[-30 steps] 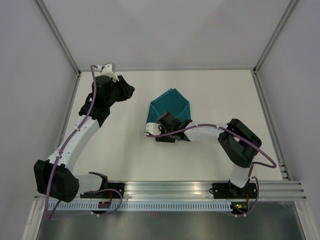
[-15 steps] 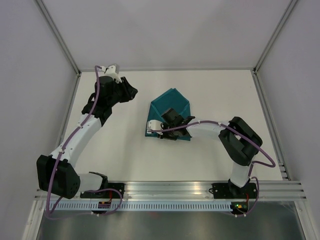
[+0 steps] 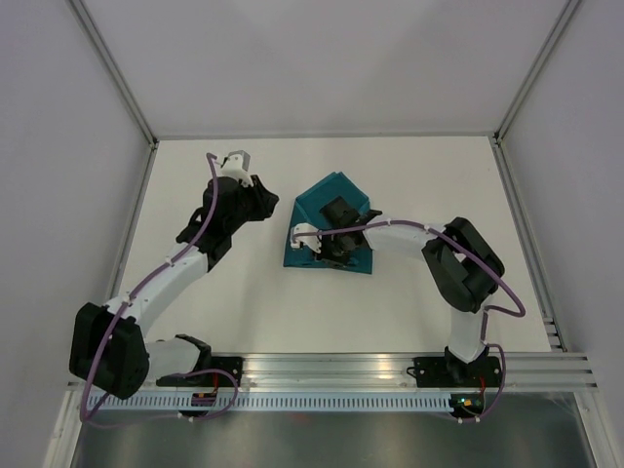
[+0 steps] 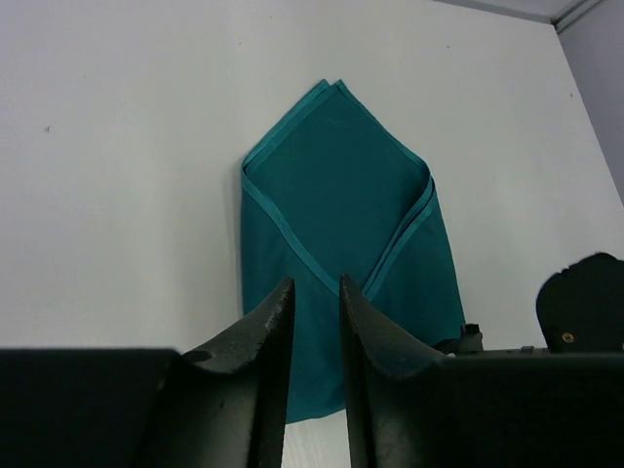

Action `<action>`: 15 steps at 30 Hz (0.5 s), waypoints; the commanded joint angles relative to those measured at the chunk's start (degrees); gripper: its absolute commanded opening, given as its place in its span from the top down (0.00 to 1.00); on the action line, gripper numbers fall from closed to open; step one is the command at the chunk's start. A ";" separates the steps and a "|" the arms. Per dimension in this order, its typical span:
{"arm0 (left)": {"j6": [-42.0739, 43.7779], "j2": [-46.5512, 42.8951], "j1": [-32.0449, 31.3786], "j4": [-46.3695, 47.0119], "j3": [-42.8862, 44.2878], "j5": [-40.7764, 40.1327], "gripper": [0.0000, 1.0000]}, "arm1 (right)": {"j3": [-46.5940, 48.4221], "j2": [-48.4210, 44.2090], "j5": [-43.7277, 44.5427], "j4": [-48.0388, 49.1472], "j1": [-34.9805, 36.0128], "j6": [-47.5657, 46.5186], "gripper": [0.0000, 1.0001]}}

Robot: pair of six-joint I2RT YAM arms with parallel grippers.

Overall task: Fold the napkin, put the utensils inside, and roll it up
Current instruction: Roll the napkin at the center of the board.

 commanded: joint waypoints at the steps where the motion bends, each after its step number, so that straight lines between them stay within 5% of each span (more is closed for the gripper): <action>1: 3.74 -3.73 -3.06 8.53 -2.79 -7.53 0.72 | 0.63 5.09 -4.07 -11.75 -2.55 -2.48 0.85; 8: 9.71 -9.53 -9.03 22.24 -12.90 -14.14 0.92 | 7.65 10.27 -10.66 -20.10 -6.33 -5.03 0.89; 15: 21.12 -14.72 -13.35 38.50 -24.05 -16.62 0.96 | 13.99 15.90 -16.12 -27.74 -8.88 -7.58 0.89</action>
